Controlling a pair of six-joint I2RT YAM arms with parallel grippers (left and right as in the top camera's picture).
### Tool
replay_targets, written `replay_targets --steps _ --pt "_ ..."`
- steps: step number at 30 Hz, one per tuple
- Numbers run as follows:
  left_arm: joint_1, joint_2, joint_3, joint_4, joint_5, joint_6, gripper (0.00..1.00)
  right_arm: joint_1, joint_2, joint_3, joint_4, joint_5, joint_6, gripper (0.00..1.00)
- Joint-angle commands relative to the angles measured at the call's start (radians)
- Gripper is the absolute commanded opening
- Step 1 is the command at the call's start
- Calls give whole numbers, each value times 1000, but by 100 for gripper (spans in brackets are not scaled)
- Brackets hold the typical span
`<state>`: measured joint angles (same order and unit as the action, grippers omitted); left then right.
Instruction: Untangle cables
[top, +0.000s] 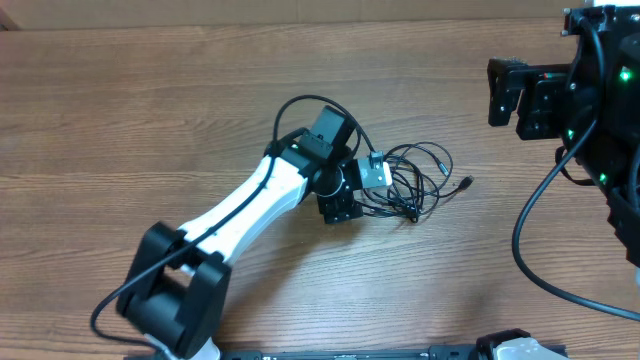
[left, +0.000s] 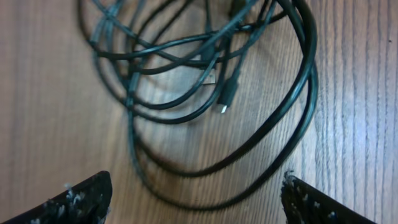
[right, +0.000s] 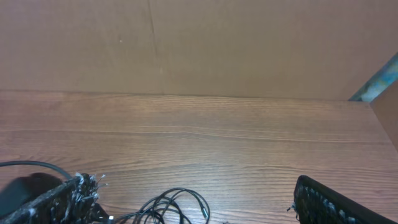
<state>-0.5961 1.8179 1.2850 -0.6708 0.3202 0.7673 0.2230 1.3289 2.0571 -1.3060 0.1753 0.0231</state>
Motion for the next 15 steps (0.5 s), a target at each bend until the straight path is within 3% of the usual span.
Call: replay_targets --steps 1,4,5,6,7,11,15 --pt "-13 68 11 2 93 31 84 -5 -4 15 -2 4 7 100" --pt "-23 104 11 3 127 21 82 -5 -4 15 -5 4 7 100" --pt "-28 106 11 3 126 21 74 -5 -4 15 -7 4 7 100" --pt "-33 106 11 3 125 21 22 -5 -4 15 -9 4 7 100" --pt "-39 106 11 8 125 16 4 -5 -4 14 -10 4 7 100" --pt "-55 82 55 0 126 -91 4 -5 -3 11 -10 4 7 100" --pt "-23 -10 269 -207 132 -246 4 -5 -3 11 -9 4 7 100"
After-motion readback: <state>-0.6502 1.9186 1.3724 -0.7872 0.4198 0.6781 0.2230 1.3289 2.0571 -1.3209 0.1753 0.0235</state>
